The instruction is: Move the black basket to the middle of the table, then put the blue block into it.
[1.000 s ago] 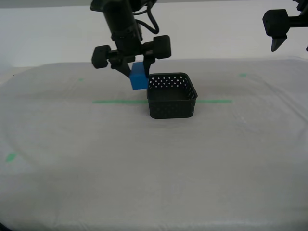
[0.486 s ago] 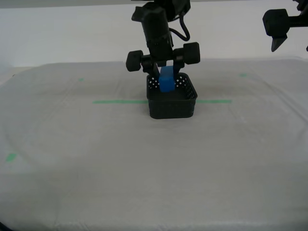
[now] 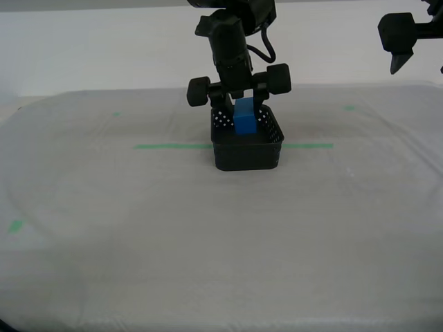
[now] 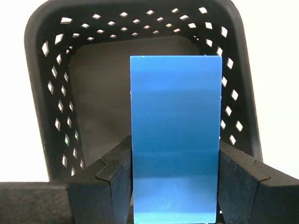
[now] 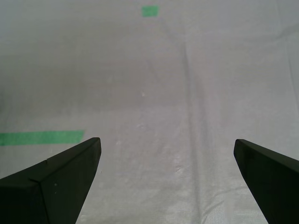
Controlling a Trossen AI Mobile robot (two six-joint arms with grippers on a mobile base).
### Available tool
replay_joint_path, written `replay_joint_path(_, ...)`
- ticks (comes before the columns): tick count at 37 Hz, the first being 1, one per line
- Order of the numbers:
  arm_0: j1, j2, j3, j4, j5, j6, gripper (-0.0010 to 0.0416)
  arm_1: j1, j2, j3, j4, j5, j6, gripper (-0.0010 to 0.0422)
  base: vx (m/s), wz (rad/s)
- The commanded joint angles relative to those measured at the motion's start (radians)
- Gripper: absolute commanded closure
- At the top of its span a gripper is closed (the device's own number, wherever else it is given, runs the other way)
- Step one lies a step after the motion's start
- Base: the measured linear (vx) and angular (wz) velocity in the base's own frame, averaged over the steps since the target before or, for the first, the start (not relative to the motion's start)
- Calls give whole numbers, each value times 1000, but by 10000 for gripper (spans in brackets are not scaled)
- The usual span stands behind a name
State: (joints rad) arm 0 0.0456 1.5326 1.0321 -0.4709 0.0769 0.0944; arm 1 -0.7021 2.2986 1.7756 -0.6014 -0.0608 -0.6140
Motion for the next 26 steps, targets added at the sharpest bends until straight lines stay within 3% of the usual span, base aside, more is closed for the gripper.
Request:
replay_joint_path(1,0,0,1,1,2,2,7,0,-1,1,-2,-3,-7,330,0,0)
replay_joint_path(11,0,0,1,1,2,2,7,0,-2,1,-6,-3,-2,177,0,0)
replay_joint_path(16,0,0,1,1,2,2,7,2,-3,1,-6,-3,63,116,0,0)
replay_joint_path(26,0,0,1,1,2,2,7,3,-6,1,-3,-3,96,4,0,0)
